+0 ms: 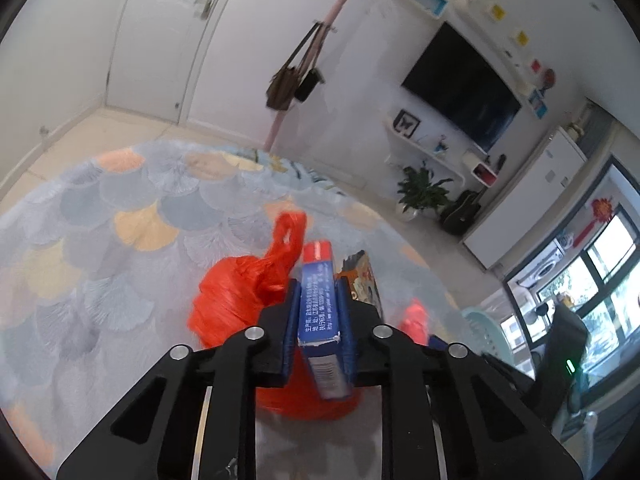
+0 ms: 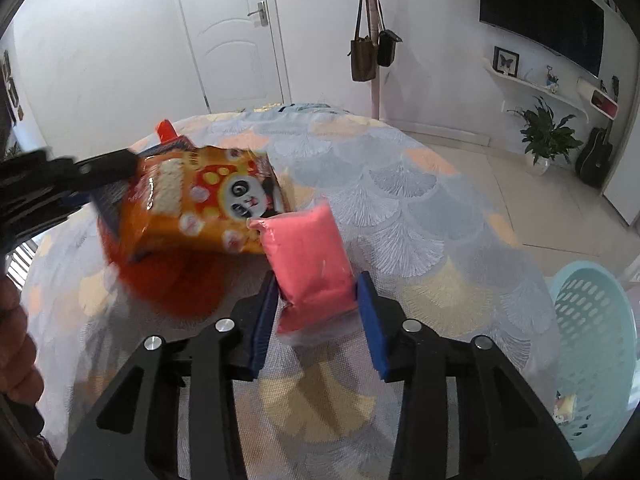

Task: Collect trash
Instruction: 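Grasp the blue box with left while right grasps the pink packet, then lift the blue box with left while right carries the pink packet toward the basket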

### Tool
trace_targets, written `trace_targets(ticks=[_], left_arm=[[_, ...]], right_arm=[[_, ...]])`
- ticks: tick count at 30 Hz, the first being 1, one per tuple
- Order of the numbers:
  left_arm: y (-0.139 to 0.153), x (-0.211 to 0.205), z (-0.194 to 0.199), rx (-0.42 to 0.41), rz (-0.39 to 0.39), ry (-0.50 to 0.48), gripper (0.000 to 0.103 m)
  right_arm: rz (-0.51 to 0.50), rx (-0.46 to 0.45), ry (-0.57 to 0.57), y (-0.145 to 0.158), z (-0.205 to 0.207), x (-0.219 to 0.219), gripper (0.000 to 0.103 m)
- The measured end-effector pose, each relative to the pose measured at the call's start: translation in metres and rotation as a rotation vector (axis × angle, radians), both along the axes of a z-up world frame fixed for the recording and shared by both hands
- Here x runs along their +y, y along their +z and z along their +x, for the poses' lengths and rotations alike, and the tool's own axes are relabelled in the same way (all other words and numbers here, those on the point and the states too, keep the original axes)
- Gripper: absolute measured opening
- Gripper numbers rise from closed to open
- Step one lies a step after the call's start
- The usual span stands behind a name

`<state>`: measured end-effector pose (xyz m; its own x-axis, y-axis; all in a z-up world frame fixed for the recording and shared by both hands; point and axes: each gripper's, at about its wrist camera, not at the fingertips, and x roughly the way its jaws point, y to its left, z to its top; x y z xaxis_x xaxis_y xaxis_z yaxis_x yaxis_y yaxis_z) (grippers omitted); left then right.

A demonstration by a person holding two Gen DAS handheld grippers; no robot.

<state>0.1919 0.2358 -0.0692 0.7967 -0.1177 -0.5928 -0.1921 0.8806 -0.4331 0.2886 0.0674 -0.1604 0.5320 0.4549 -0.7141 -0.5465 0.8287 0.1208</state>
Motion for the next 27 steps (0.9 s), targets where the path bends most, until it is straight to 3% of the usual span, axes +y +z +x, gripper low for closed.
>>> trace_targets(ticks=[6,12,17,18,23,27], left_arm=[[0.01,-0.01,-0.059,-0.035,0.004,-0.001,0.016],[-0.01,-0.019,-0.111,0.006,-0.04,-0.037,0.012],[-0.022,-0.028,-0.135,0.055,0.003,-0.049,0.013],[-0.023,-0.029,-0.136,0.064,0.031,-0.036,0.016],[-0.014,-0.025,-0.122,0.033,0.115,0.008,0.06],[-0.01,-0.028,-0.09,0.042,0.203,-0.007,0.056]], right_arm=[[0.019,0.012,-0.005,0.0,0.002,-0.004,0.036],[0.031,0.015,-0.008,0.001,0.001,-0.006,0.036],[0.06,0.033,-0.04,0.003,-0.008,-0.019,0.036],[0.064,0.04,-0.046,0.002,-0.011,-0.022,0.036],[0.068,0.044,-0.058,0.001,-0.032,-0.033,0.036],[0.058,0.047,-0.055,-0.001,-0.044,-0.037,0.036]])
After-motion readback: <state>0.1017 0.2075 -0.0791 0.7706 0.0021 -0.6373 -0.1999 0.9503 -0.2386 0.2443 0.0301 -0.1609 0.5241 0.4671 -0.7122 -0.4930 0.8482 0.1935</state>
